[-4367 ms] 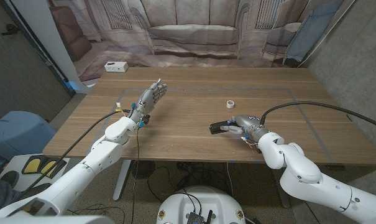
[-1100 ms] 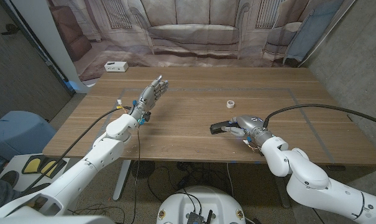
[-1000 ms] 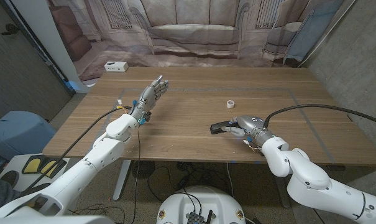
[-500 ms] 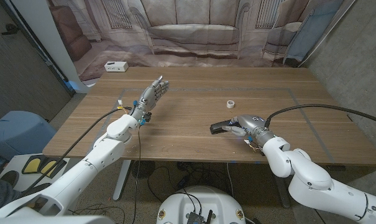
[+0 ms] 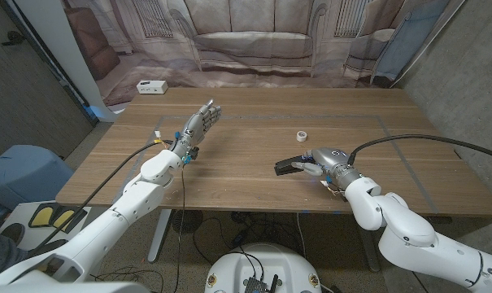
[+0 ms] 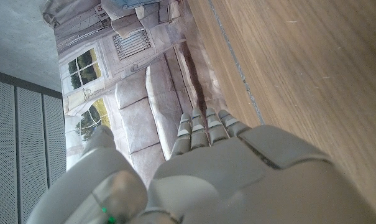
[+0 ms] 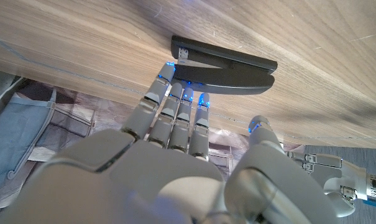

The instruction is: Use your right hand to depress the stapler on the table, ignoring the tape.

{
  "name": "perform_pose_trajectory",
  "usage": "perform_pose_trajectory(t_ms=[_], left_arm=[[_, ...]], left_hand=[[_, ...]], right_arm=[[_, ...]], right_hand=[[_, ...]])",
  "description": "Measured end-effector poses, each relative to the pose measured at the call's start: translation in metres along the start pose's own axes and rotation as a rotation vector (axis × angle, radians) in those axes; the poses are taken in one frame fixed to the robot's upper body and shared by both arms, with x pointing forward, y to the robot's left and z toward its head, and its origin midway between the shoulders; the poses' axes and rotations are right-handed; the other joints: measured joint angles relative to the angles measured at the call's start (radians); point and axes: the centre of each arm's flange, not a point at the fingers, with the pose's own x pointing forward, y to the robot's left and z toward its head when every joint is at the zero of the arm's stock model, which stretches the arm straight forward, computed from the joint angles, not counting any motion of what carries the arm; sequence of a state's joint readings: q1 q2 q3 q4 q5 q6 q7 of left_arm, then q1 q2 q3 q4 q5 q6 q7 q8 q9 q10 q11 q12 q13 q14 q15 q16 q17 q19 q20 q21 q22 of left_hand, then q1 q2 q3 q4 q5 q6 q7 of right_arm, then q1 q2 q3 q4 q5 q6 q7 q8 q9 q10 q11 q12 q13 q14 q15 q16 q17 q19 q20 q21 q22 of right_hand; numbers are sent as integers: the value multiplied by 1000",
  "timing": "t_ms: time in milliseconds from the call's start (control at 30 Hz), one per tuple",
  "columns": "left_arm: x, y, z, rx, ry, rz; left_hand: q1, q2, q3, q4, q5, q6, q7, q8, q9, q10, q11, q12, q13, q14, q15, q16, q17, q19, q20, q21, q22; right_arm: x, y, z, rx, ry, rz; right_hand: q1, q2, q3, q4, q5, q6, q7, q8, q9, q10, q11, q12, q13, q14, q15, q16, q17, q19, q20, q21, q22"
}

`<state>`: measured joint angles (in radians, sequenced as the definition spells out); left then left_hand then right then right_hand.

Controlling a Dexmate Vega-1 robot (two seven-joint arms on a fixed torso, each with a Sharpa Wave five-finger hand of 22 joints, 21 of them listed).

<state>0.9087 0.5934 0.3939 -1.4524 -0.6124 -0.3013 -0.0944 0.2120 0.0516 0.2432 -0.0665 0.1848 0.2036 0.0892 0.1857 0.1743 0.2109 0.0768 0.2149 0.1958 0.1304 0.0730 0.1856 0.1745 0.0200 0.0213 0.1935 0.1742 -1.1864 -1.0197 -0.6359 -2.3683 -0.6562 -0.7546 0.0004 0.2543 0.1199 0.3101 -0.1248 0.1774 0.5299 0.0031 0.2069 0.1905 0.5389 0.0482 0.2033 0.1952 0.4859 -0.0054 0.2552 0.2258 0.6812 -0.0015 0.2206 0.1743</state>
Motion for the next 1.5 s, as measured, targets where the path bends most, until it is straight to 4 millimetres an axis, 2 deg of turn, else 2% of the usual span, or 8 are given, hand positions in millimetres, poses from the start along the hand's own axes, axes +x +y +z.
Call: perform_pose_trajectory(t_ms=[567,667,867,967,1167,1333,1500], left_arm=[[3,1,0,2,1,2],[4,2,0,3,2,2],[5,2,1,4,2,0],[5,2,1,4,3,0],[5,4,1,8,4,-2],[6,5,2,12,4,-4],[6,7,3,17,5,-6]], left_hand=[[0,0,0,0,0,0,0,0,0,0,0,0,0,0,0,0,0,0,0,0,0],[0,0,0,0,0,0,0,0,0,0,0,0,0,0,0,0,0,0,0,0,0],[0,0,0,0,0,0,0,0,0,0,0,0,0,0,0,0,0,0,0,0,0],[0,0,0,0,0,0,0,0,0,0,0,0,0,0,0,0,0,0,0,0,0],[0,0,0,0,0,0,0,0,0,0,0,0,0,0,0,0,0,0,0,0,0],[0,0,0,0,0,0,0,0,0,0,0,0,0,0,0,0,0,0,0,0,0],[0,0,-4,-4,0,0,0,0,0,0,0,0,0,0,0,0,0,0,0,0,0]], right_arm=[[-2,-7,0,1,-2,-38],[-2,-8,0,0,-3,-44],[-2,-11,1,2,-3,-59],[-2,-11,1,3,-3,-62],[-1,-13,2,9,-1,-71],[0,-14,2,13,0,-88],[0,-14,2,25,-6,-101]], right_hand=[[0,0,0,0,0,-9,-9,-7,0,-11,-11,-4,0,-12,11,-8,0,1,2,-4,0],[0,0,0,0,0,-19,-11,-7,0,-21,-13,-8,3,-30,7,-15,0,-19,15,-12,0],[0,0,0,0,0,-30,-19,-11,0,-41,-20,-11,3,-65,13,-27,5,-58,23,-27,0],[0,0,0,0,0,-45,-20,-15,0,-67,-9,-16,3,-104,21,-41,5,-98,32,-36,0],[0,0,0,0,0,-52,-16,-15,3,-89,7,-19,5,-141,25,-49,8,-150,37,-44,0],[0,0,0,0,0,-61,-17,-15,3,-104,22,-19,7,-166,25,-56,8,-171,26,-44,0],[0,0,0,0,0,-70,-19,-15,3,-111,29,-19,7,-167,23,-56,6,-172,25,-44,0]])
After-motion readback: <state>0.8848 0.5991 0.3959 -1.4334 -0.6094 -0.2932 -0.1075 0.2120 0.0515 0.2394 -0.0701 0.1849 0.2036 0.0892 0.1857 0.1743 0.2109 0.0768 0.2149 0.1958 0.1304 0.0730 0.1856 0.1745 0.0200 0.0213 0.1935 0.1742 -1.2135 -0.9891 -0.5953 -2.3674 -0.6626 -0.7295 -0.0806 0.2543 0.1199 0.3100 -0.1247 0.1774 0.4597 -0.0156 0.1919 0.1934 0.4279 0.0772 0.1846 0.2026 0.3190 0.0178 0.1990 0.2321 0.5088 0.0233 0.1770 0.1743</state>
